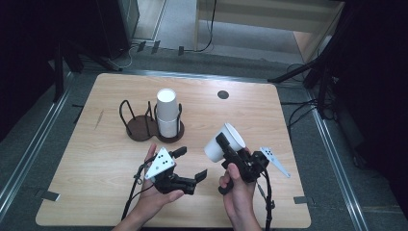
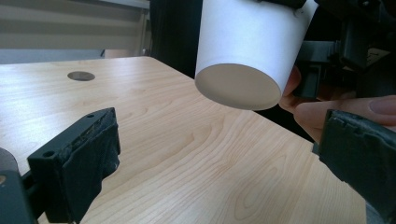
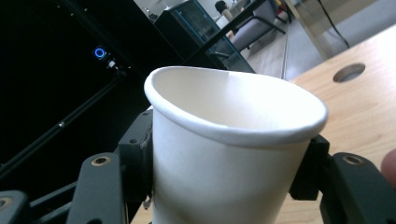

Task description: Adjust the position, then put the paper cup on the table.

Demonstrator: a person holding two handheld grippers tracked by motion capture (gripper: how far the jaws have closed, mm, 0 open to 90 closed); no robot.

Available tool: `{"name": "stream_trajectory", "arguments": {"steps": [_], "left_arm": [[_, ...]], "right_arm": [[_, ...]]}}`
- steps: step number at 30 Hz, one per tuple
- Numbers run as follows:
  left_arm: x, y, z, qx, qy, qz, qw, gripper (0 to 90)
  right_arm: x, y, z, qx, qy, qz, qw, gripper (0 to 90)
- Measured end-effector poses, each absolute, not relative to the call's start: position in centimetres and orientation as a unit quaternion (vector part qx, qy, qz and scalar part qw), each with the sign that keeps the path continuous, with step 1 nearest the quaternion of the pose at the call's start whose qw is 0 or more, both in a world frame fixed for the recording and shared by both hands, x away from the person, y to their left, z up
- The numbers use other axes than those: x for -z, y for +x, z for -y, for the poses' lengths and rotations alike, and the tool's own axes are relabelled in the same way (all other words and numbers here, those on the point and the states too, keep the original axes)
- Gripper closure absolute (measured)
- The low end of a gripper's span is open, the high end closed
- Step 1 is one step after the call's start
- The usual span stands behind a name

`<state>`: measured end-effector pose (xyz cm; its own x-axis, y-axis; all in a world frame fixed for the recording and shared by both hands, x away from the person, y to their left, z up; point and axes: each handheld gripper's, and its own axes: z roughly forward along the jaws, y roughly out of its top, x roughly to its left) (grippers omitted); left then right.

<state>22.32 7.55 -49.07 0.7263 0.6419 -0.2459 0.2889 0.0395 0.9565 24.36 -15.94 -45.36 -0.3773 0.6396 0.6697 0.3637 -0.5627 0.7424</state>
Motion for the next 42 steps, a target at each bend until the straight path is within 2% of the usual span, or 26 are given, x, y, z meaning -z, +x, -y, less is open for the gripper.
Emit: {"name": "stream_trajectory", "arguments": {"steps": [12,24,42], "left_arm": [[49.0,22.4,-7.7,-0.140,0.678,-0.343,0.635,0.0],[49.0,22.5,-8.1,-0.144,0.678,-0.347,0.632,0.0],[48.5,22.8,-9.6,-0.154,0.667,-0.363,0.632,0.0]], "right_arm": [[44.8,24.0,15.4,-0.673,0.517,-0.493,0.193,37.6],[44.2,23.5,14.8,-0.632,0.472,-0.530,0.311,36.5],[44.5,23.9,15.1,-0.610,0.452,-0.523,0.388,33.9]]}}
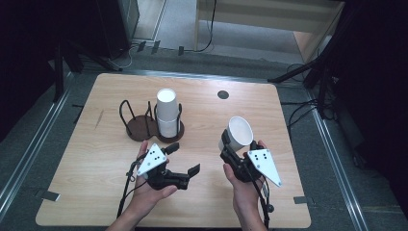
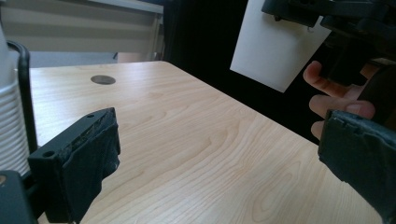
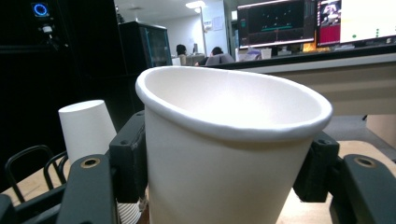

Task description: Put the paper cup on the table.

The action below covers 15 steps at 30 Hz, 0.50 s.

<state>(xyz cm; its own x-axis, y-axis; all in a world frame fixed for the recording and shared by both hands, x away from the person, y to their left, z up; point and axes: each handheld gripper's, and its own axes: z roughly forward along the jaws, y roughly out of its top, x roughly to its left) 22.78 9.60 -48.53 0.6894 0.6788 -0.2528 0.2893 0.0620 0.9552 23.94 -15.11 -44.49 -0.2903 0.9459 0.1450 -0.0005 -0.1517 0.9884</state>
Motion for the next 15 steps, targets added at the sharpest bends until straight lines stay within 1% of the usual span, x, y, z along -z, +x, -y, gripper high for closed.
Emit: {"name": "stream_trajectory", "arguments": {"steps": [15], "left_arm": [[48.0,22.5,-14.3,-0.182,0.639,-0.405,0.629,0.0]], "right_arm": [[45.0,24.7,15.1,-0.592,0.445,-0.531,0.412,33.3]]}}
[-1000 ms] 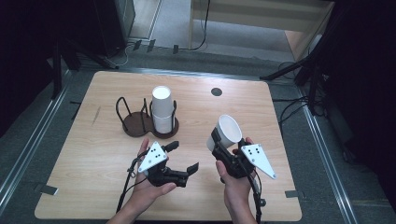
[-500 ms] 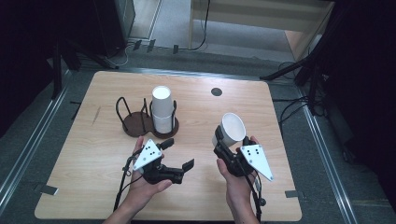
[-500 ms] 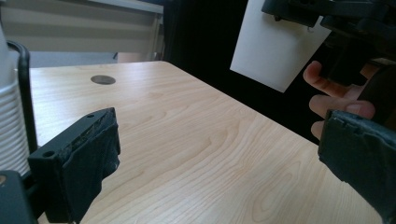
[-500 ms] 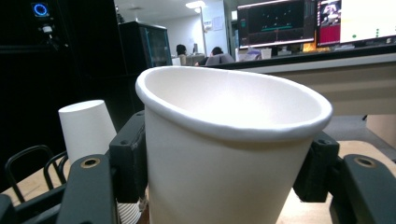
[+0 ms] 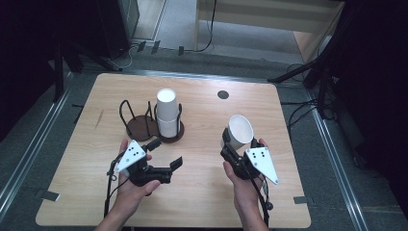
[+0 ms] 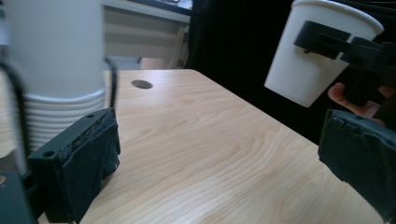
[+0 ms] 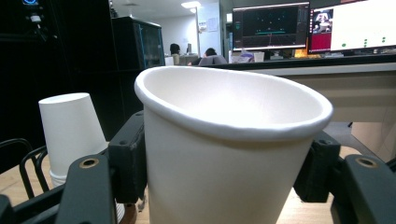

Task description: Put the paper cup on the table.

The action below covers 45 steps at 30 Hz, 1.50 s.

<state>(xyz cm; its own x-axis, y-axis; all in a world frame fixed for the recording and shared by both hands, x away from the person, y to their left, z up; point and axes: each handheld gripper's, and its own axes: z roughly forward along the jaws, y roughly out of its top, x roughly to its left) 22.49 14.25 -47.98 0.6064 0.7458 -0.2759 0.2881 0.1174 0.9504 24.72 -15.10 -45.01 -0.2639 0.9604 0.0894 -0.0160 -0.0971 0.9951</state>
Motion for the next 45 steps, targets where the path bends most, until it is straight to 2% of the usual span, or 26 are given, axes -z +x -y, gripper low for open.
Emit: {"name": "stream_trajectory", "arguments": {"steps": [17,29,36,45], "left_arm": [[50.4,21.7,-21.9,-0.262,0.616,-0.465,0.579,0.0],[52.1,20.6,-27.4,-0.298,0.592,-0.508,0.551,0.0],[53.2,19.9,-29.8,-0.325,0.603,-0.510,0.521,0.0],[54.5,20.0,-32.2,-0.336,0.590,-0.543,0.494,0.0]], "right_arm": [[45.6,26.2,16.2,-0.577,0.450,-0.530,0.429,33.2],[46.3,27.8,16.7,-0.560,0.452,-0.534,0.444,33.1],[47.0,29.0,17.1,-0.549,0.456,-0.539,0.448,33.1],[47.7,30.6,17.2,-0.542,0.464,-0.540,0.447,32.9]]}}
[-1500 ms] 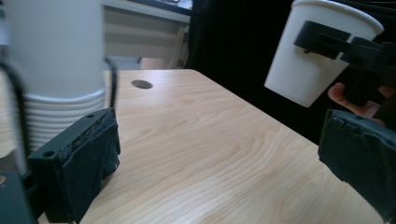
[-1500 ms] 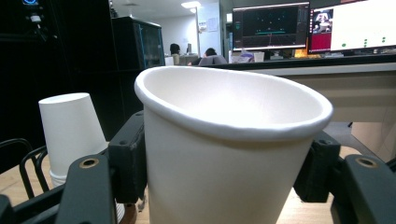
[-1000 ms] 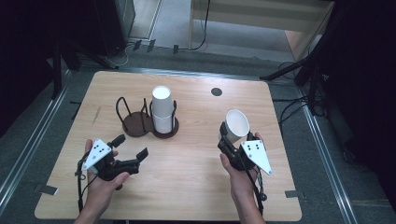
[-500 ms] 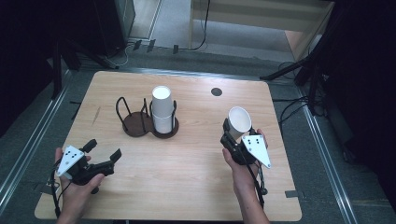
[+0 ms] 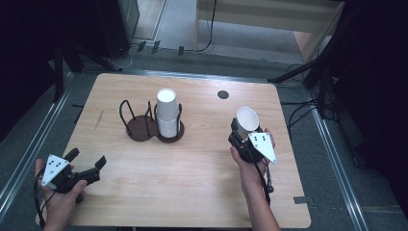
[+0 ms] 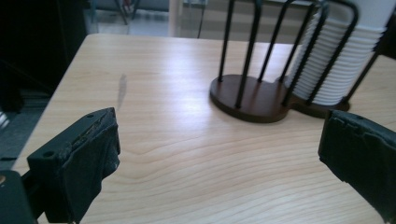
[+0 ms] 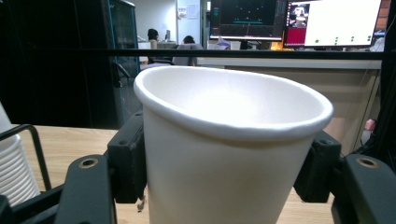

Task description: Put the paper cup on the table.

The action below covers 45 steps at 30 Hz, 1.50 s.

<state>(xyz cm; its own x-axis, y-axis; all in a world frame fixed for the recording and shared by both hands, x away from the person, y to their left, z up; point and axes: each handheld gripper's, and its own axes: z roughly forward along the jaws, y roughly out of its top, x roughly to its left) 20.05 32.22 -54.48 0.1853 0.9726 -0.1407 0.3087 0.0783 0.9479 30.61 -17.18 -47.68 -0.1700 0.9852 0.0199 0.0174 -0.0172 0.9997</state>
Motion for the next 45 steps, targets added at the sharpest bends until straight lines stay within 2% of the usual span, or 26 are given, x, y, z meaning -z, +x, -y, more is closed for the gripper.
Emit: {"name": "stream_trajectory", "arguments": {"steps": [3,28,39,45], "left_arm": [[54.6,20.1,-32.6,-0.341,0.597,-0.553,0.471,0.0],[54.9,20.2,-33.2,-0.331,0.594,-0.551,0.483,0.4],[54.9,20.2,-33.2,-0.333,0.594,-0.550,0.484,0.4],[54.9,20.2,-33.2,-0.334,0.593,-0.551,0.483,0.4]], "right_arm": [[47.9,31.4,17.2,-0.540,0.466,-0.541,0.446,32.9],[51.0,37.3,18.8,-0.515,0.499,-0.557,0.419,33.0],[53.0,39.5,18.5,-0.473,0.491,-0.593,0.429,33.5],[53.5,41.1,19.2,-0.466,0.517,-0.592,0.406,34.2]]}}
